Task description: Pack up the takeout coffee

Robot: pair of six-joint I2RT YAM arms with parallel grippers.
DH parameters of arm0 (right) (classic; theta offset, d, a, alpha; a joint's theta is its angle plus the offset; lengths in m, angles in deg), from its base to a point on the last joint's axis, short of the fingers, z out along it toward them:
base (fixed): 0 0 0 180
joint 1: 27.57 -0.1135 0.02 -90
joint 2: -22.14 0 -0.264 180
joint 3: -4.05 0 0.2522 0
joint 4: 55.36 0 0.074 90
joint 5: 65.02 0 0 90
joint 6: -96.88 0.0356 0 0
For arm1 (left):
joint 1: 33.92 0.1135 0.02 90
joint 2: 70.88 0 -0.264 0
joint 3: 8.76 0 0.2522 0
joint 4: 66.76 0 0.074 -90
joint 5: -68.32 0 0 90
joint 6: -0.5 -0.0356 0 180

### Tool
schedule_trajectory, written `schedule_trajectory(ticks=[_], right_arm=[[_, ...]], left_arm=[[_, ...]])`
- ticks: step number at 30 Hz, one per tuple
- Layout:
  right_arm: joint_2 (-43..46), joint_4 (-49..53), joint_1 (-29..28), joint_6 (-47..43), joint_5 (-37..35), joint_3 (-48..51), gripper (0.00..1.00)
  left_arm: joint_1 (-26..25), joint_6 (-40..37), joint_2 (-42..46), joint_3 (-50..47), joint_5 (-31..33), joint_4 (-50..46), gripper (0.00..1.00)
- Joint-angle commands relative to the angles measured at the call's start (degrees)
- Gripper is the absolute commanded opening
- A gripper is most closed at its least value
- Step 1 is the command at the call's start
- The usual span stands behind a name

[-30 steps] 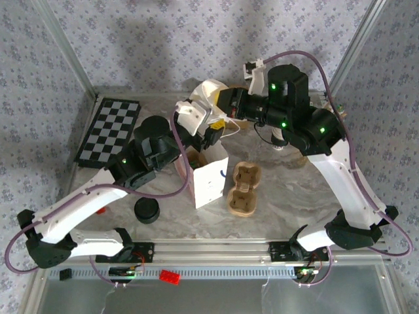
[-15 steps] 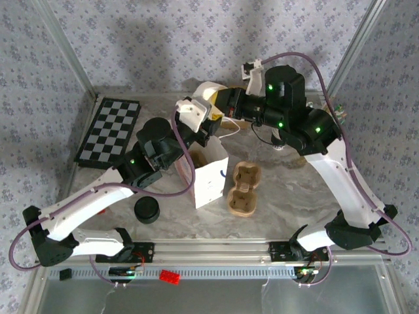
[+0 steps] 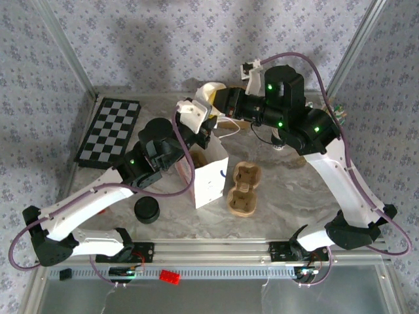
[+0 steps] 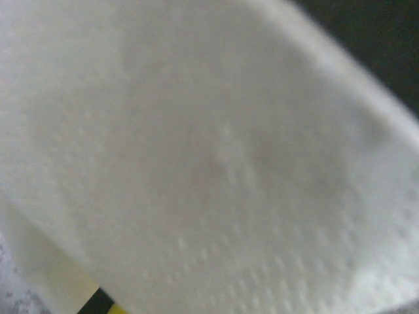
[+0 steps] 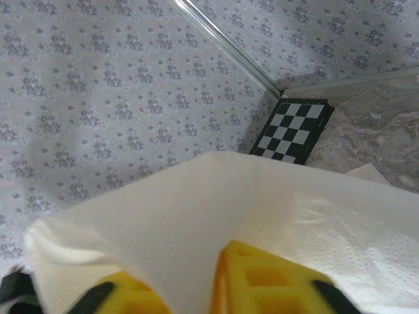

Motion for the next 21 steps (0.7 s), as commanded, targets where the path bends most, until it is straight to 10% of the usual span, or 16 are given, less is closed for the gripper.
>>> schedule_trajectory(ticks=[1,21], right_arm=[[1.2,2.1,1.2,-2.7,2.4,-3.7,0.26],[9.9,2.1,16.8,-3.1,13.2,12.1,0.58]], left_arm=[[0.8,6.4,1.4,5.1,3.6,-9.5,0.07],[0.7,42.8,-1.8,22.9,9.6,-48.3,0.0]])
